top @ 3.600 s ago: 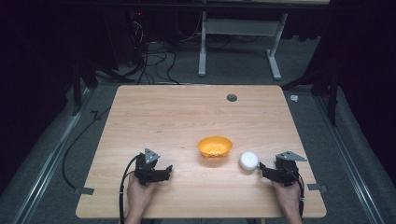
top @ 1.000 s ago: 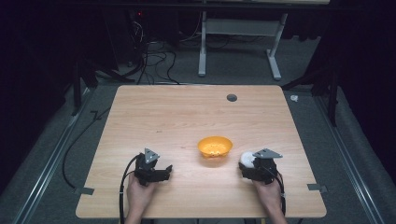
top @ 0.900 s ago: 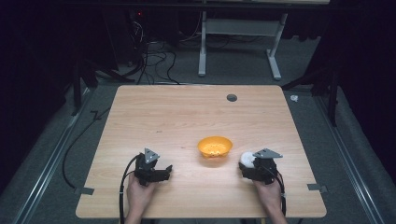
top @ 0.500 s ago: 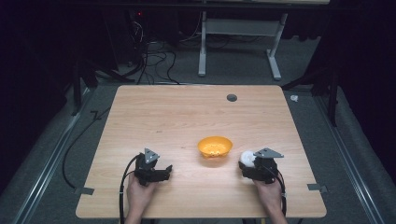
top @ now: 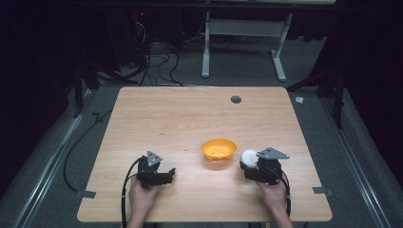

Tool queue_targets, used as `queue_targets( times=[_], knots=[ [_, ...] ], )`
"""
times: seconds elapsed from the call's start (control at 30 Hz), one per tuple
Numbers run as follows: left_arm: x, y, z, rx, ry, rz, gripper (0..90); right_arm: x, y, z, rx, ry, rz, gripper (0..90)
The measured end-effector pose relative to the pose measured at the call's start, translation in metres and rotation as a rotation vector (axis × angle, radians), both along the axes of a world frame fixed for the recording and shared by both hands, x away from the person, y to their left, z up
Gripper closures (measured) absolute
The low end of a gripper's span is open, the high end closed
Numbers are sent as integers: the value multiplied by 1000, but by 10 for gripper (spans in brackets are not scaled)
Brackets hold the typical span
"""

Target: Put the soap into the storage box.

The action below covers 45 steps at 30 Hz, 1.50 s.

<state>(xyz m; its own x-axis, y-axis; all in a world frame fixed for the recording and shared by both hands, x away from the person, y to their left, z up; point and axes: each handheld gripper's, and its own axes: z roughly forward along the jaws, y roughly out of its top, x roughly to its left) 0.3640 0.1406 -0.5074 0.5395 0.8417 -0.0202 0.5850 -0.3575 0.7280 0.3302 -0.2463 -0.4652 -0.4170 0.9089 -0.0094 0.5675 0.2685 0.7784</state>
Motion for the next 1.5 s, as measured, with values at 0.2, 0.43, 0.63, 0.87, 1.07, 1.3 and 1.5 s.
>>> queue_targets(
  times=[0.2, 0.43, 0.63, 0.87, 1.07, 1.3, 1.5],
  knots=[
    [0, 0, 0, 0, 0, 2, 153, -3, 5, 3, 4, 5, 20, 247],
    [0, 0, 0, 0, 0, 2, 153, -4, 10, 17, 1, -21, 49, 247],
    [0, 0, 0, 0, 1, 0, 153, -3, 17, 27, 2, -35, 76, 247],
    [0, 0, 0, 0, 0, 1, 153, -1, 21, 32, 6, -41, 87, 247],
    [0, 0, 0, 0, 1, -1, 153, 3, 22, 40, 37, -47, 92, 247],
    [0, 0, 0, 0, 1, -1, 153, 8, 29, 45, 45, -45, 117, 247],
    [0, 0, 0, 0, 0, 1, 153, 13, 34, 49, 46, -38, 130, 247]
  ],
)
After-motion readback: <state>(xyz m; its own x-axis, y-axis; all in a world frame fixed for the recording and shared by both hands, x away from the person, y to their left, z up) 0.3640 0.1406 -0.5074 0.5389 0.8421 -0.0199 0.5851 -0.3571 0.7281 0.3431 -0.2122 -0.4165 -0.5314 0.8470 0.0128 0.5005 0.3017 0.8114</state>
